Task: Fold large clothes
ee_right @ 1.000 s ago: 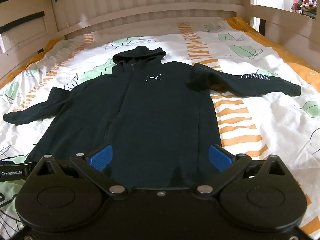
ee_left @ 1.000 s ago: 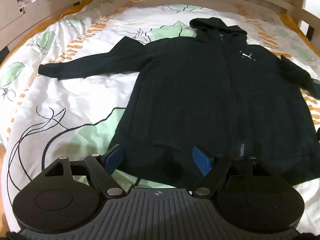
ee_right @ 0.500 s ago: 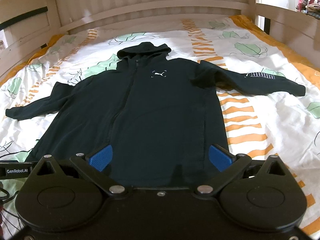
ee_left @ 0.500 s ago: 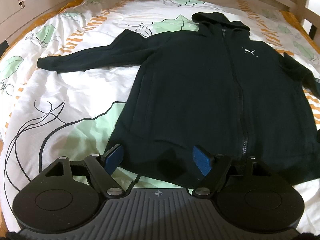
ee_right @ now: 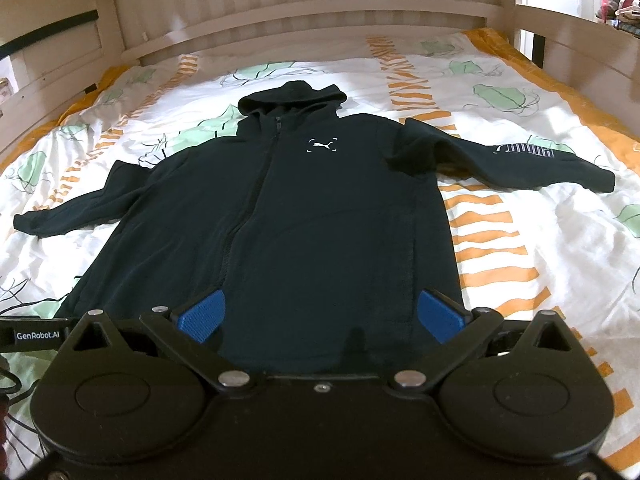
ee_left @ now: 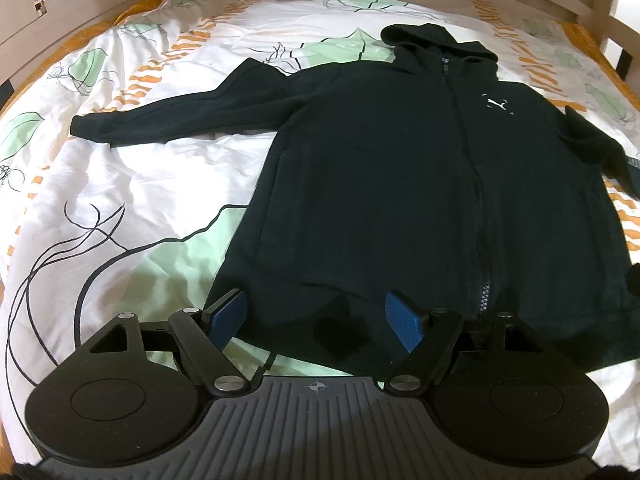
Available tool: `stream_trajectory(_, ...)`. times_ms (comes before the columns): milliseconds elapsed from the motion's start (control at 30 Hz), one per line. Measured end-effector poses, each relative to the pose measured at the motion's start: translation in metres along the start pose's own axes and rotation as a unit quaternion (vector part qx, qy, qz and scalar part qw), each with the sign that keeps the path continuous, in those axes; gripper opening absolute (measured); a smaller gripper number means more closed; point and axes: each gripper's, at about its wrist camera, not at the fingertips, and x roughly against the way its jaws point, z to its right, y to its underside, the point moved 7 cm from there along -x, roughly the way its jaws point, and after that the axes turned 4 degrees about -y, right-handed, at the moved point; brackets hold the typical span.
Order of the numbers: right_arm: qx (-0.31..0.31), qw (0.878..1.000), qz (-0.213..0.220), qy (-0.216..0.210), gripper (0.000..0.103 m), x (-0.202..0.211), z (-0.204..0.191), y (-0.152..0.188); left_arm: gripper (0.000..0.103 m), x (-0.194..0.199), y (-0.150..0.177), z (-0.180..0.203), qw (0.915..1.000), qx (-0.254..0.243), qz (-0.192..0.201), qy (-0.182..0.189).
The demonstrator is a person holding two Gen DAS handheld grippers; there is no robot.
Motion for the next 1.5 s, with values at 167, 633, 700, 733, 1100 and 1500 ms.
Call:
stream_trajectory(167,0.001,1.000,-0.001,-0.002,0.102,-0.001,0.000,-0.001,0.075,-0.001,-0.002,-0.002,1.0000,0.003,-0.001,0.000)
stream_trajectory(633,-0.001,1.000,-0.006,-0.010,0.102,-0.006,-0.003,-0.004,0.075,-0.008,-0.011,-0.007,1.0000,0.009,-0.002,0.001)
stream_trajectory(700,-0.001,1.000,-0.006,-0.013,0.102,-0.007,-0.002,-0.005,0.075,-0.009,-0.013,-0.009,1.0000,0.010,0.002,0.000)
stream_trajectory(733,-0.001,1.000,-0.006,-0.014,0.102,-0.008,-0.002,-0.006,0.075,-0.009,-0.014,-0.009,0.9999,0.010,0.004,-0.001)
stream_trajectory(1100,0.007,0.999,-0.016,-0.037,0.102,-0.024,-0.009,-0.010,0.075,-0.016,-0.033,-0.017,0.9994,0.004,0.033,-0.006)
stream_trajectory(1500,0.003,0.999,-0.033,-0.033,0.102,-0.043,-0.012,-0.013,0.077,-0.035,-0.053,-0.031,0.9971,0.033,0.044,0.053)
